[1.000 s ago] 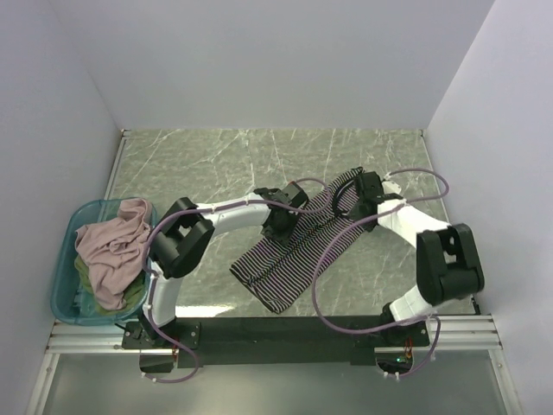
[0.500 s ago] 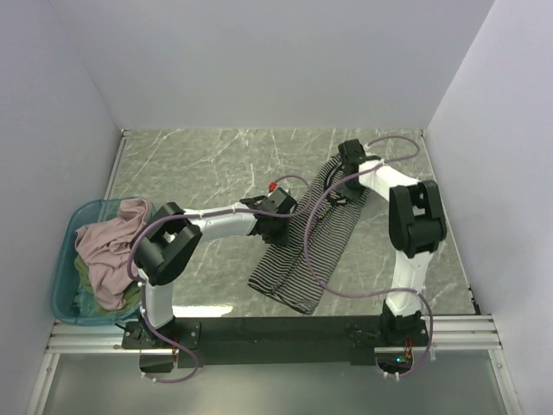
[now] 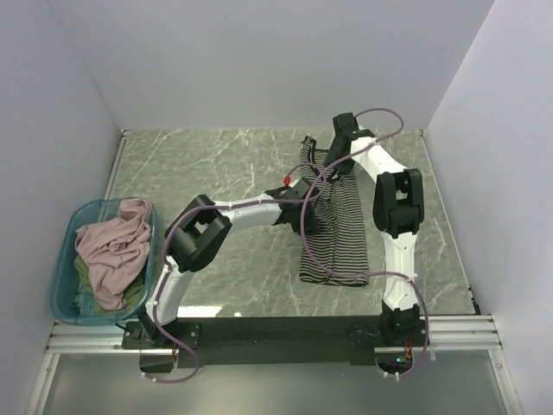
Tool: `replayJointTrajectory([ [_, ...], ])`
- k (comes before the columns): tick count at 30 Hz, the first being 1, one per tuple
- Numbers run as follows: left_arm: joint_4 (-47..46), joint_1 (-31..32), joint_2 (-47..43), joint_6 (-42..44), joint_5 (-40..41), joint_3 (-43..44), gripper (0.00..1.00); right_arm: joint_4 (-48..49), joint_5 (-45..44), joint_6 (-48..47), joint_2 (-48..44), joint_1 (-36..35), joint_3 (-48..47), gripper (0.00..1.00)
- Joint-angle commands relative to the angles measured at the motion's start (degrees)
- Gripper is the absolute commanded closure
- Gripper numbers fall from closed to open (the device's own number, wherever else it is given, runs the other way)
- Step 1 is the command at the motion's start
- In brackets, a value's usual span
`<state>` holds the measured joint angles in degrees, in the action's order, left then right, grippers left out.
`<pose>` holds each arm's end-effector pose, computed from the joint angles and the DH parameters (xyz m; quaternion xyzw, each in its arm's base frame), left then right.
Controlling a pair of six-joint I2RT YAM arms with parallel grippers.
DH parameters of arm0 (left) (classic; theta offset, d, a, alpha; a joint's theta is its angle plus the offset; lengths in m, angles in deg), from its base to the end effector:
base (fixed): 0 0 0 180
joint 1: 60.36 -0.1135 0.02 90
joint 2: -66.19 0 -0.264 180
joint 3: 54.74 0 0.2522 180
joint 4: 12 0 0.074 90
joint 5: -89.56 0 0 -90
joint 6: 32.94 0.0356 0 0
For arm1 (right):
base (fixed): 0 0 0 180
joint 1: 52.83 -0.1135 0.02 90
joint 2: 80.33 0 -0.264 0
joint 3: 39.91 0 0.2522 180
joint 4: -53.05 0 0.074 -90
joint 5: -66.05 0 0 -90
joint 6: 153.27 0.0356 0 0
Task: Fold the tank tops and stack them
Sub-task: Fold the tank top
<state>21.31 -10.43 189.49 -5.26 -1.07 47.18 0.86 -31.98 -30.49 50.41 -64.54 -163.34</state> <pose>0.2978 -0.3547 0.1528 -0.1012 0.9475 -0.2547 0.1647 0.4885 0.0962 0.1873 0.1941 0.9428 0.0368 0.2684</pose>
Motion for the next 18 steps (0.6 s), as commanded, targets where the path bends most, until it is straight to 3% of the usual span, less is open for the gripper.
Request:
replayJointTrajectory([
  [1,4.53,-1.77,3.17,-1.31,1.94,1.05,0.71,0.28,1.62,-3.15,-3.02,1.77,-3.01,0.46],
  [6,4.44,-2.47,-0.87,2.46,4.92,-0.27,0.66,5.29,-0.93,-4.21,-13.46,2.47,3.56,0.37],
  [11,4.44,-2.21,-9.48,4.14,5.99,-5.71,0.55,7.75,-3.39,-2.98,-24.72,2.92,14.19,0.36],
  [18,4.36,-0.36,-20.27,9.05,5.37,-14.31,0.42,16.28,0.64,0.09,-46.32,1.95,45.38,0.36],
])
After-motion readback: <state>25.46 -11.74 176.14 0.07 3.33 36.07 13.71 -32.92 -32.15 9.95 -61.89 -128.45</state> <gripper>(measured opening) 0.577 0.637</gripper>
